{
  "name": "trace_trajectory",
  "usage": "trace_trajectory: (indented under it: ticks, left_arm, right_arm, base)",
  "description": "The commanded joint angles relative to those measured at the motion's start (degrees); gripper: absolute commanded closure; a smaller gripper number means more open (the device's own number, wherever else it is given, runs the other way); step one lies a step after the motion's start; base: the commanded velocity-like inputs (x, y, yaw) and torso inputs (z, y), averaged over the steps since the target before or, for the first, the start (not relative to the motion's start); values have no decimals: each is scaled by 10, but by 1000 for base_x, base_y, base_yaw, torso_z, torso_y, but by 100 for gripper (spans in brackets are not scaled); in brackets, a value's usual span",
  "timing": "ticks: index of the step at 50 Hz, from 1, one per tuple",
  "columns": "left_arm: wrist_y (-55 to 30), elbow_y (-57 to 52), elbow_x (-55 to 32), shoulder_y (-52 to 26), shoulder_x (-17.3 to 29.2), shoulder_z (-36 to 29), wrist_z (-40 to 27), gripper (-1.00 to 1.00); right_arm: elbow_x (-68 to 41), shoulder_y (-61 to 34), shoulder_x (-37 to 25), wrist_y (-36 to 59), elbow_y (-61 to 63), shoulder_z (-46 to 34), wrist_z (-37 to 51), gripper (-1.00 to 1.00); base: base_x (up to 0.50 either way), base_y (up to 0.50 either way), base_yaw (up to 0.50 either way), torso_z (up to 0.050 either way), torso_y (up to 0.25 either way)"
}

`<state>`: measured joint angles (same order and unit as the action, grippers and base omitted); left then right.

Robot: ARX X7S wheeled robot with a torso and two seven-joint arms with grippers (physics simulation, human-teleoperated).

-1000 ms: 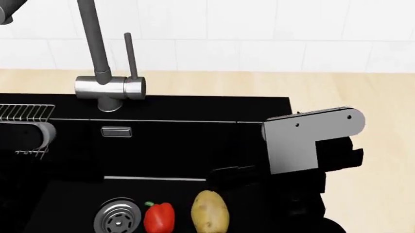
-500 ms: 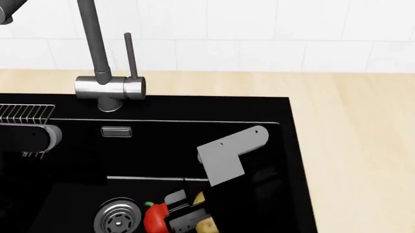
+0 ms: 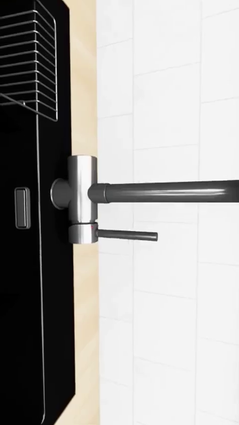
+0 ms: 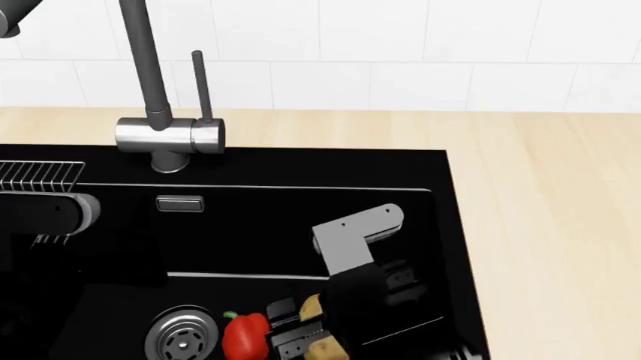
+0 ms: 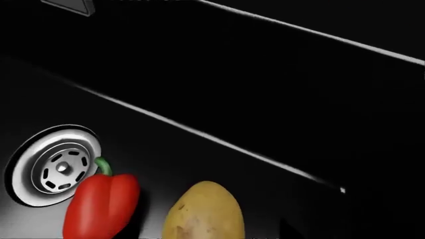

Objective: Pick the vegetables from the sink and place them on the cutting board.

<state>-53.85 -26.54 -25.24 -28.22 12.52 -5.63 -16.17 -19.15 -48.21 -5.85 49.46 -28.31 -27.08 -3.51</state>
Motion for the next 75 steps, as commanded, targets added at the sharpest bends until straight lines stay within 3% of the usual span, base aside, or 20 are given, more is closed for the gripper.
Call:
trace_trajectory:
  ticks: [1,8,10,20,27,28,37,43,51,62,75]
  left_arm:
    - [3,4,-3,0,4,0,-1,-100]
    - [3,1,-7,4,7,0,-1,-100]
    - [6,6,-6,4,7,-2,-1,-100]
    - [10,14,-6,-1,6,-8,-4,-100]
    - [10,9,-8,3,8,-9,-6,-100]
    - [10,8,-9,3,9,-9,-6,-100]
    - [13,12,-10,3,10,-13,-7,-100]
    - [21,23,-7,4,10,-19,-7,-100]
    - [21,25,-8,3,10,-24,-9,-100]
    - [23,26,-13,6,15,-19,-10,-100]
    - [46,61,-6,7,16,-25,-6,-100]
  right_arm:
    - [2,-42,31,-62,-161,-14,-40,-100]
    - [3,-55,45,-100,-235,-25,-53,-100]
    - [7,-76,56,-137,-307,-37,-58,-100]
    - [-198,-112,58,-218,-421,-236,-34,-100]
    - [-288,-119,58,-247,-439,-316,-24,-100]
    - [-295,-120,58,-258,-442,-319,-15,100]
    - [-320,-124,50,-283,-427,-330,27,100]
    - [-352,-99,-49,-220,-157,-318,144,100]
    - [-397,-105,-128,-163,85,-290,257,100]
    - [-452,-131,-203,-132,287,-223,394,100]
    - [-516,-142,-279,-141,398,-131,496,100]
  base:
    - [0,0,0,0,0]
    - [0,0,0,0,0]
    - [0,0,0,0,0]
    - [0,0,0,0,0]
    - [0,0,0,0,0]
    - [0,0,0,0,0]
    - [0,0,0,0,0]
    - [0,0,0,0,0]
    - [0,0,0,0,0]
    - [0,0,0,0,0]
    - [0,0,0,0,0]
